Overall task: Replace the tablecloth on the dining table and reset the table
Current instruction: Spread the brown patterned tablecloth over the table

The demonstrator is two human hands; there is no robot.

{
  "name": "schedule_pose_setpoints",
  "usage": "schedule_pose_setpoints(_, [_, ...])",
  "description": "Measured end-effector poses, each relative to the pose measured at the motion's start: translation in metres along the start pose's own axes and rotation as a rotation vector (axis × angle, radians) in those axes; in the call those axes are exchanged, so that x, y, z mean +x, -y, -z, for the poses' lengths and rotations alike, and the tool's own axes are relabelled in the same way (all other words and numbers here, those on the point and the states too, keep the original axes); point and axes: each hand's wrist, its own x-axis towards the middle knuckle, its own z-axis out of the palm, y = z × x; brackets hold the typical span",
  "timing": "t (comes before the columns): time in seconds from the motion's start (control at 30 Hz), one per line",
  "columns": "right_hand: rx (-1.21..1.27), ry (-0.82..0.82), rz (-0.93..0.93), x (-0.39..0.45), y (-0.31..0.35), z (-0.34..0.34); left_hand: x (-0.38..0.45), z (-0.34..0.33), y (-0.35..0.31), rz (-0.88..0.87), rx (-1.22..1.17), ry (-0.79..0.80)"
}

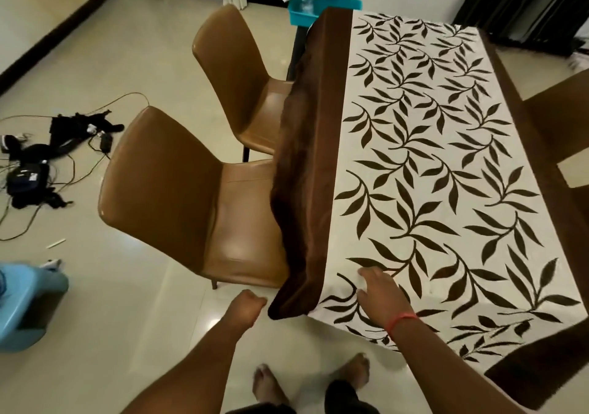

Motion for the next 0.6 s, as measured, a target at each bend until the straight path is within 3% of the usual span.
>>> schedule_pose_setpoints(0.17, [-0.026,0.06,0.005,-0.004,-0.005,0.0,0.002,-0.024,-0.018,0.101,-0.319,0.133])
schedule_pose_setpoints(0.27, [0.015,0.065,0.021,-0.005,-0.005,-0.001,0.014,-0.036,-0.018,0.246,-0.512,0.119])
schedule_pose_setpoints(0.4, [0.017,0.084,0.06,-0.002,-0.007,0.003,0.033,-0.046,-0.007,0.43,-0.936,0.128])
schedule_pose_setpoints(0.6, [-0.005,0.095,0.054,0.002,-0.008,0.003,0.025,-0.049,0.004,0.382,-1.281,0.359])
